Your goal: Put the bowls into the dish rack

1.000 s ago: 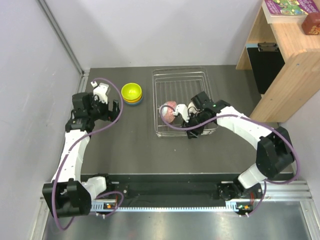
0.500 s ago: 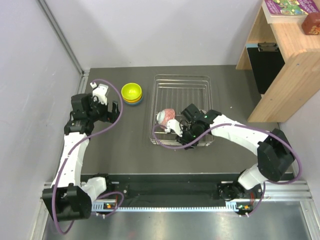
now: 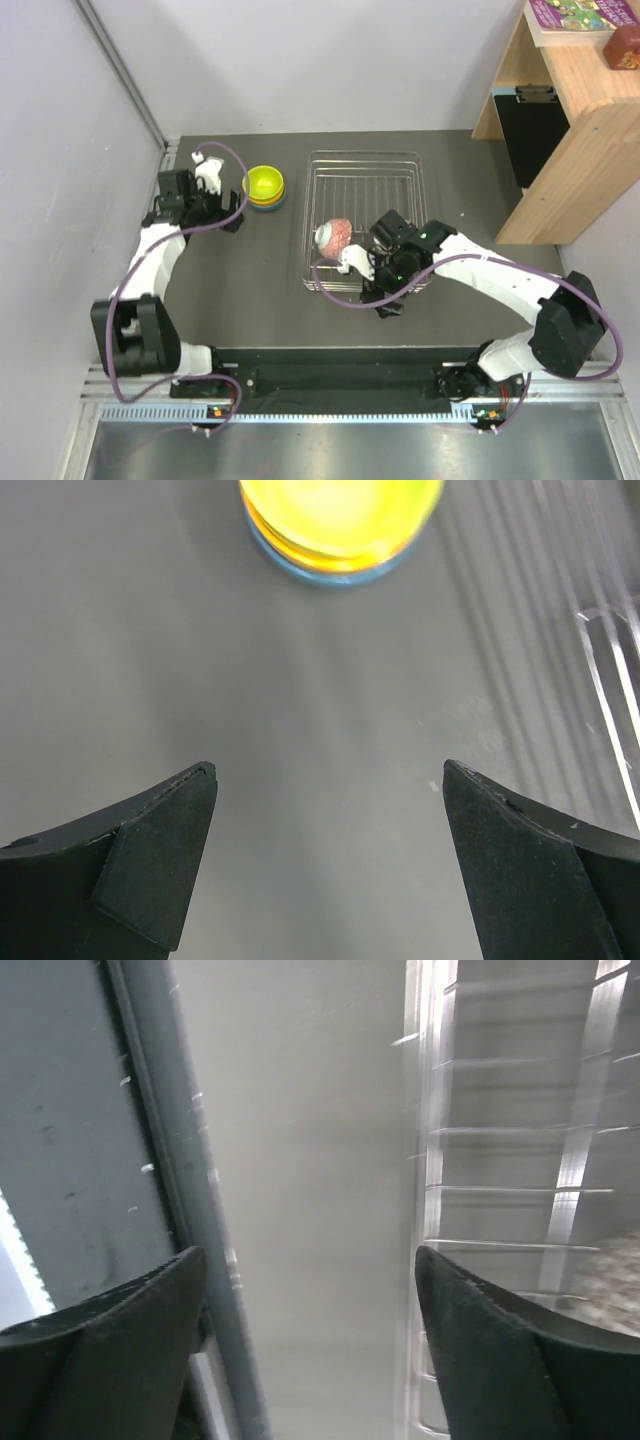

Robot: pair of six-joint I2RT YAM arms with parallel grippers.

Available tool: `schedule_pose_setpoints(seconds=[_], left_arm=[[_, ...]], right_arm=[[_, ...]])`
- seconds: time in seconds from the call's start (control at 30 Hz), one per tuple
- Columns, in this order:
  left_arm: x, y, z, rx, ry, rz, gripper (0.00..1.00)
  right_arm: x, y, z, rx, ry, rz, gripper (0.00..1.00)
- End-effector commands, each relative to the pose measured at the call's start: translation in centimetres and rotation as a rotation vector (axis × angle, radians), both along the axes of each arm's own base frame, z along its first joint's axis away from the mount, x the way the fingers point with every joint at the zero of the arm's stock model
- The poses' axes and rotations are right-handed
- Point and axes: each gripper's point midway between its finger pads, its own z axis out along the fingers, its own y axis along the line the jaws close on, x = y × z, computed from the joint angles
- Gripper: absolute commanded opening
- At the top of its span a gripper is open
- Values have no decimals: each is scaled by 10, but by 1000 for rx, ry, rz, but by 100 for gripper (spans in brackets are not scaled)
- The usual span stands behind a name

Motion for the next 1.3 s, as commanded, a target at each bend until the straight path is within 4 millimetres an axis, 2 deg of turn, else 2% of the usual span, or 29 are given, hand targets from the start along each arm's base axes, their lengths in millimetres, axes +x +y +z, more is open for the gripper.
schedule_pose_setpoints(seconds=[0.0, 0.03, 0.07, 0.1, 0.13, 0.2, 0.23, 0.27, 0.3, 0.37, 0.4, 0.43, 0.5, 0.57, 0.6, 0.63, 0.77, 0.8, 0.87, 0.9, 0.97, 1.17, 1.27], left_arm=[[60, 8, 21, -1, -83, 26, 99], [67, 9, 21, -6, -83, 28, 99], [77, 8, 29, -17, -102, 32, 99], [85, 8, 19, -25, -82, 31, 99], [94, 8, 27, -37, -96, 36, 99], [107, 6, 16, -56, -82, 33, 99], [115, 6, 21, -65, -92, 40, 99], [121, 7, 19, -70, -88, 45, 99], [127, 8, 6, -73, -60, 51, 99], [142, 8, 8, -75, -70, 59, 99], [149, 10, -4, -71, -48, 71, 99], [157, 9, 1, -67, -62, 71, 99], [167, 10, -12, -55, -44, 85, 99], [178, 10, -12, -32, -53, 99, 98], [182, 10, -20, -21, -41, 104, 97], [187, 9, -16, -6, -52, 108, 97], [196, 5, -26, 49, -45, 126, 89], [196, 0, -27, 60, -46, 115, 81], [196, 2, -29, 87, -44, 117, 72], [195, -12, -29, 94, -45, 89, 65], [193, -18, -29, 97, -41, 74, 58], [187, -30, -39, 122, -10, 40, 45], [185, -31, -43, 129, 1, 35, 35]], right_arm=[[31, 28, 56, 135, -178, 42, 86], [32, 30, 59, 144, -178, 51, 87], [31, 32, 60, 150, -169, 57, 88], [30, 36, 63, 170, -162, 66, 88], [30, 38, 65, 176, -162, 71, 89], [27, 42, 67, 198, -143, 86, 90], [27, 44, 69, 207, -146, 89, 90], [27, 46, 71, 216, -145, 94, 90], [29, 47, 74, 224, -155, 95, 90], [34, 51, 79, 238, -180, 92, 91], [37, 52, 84, 247, -194, 87, 91], [39, 53, 86, 253, -199, 82, 91], [45, 57, 95, 270, -217, 71, 92], [48, 58, 97, 268, -214, 65, 92], [50, 58, 101, 276, -221, 63, 92], [52, 58, 103, 279, -227, 59, 92], [59, 56, 110, 298, -246, 37, 92], [61, 56, 111, 300, -249, 33, 92], [66, 54, 111, 300, -250, 15, 92], [68, 53, 112, 303, -254, 10, 91], [71, 51, 111, 300, -253, -3, 91], [75, 50, 124, 334, -276, -26, 91], [76, 47, 135, 360, -295, -39, 92]])
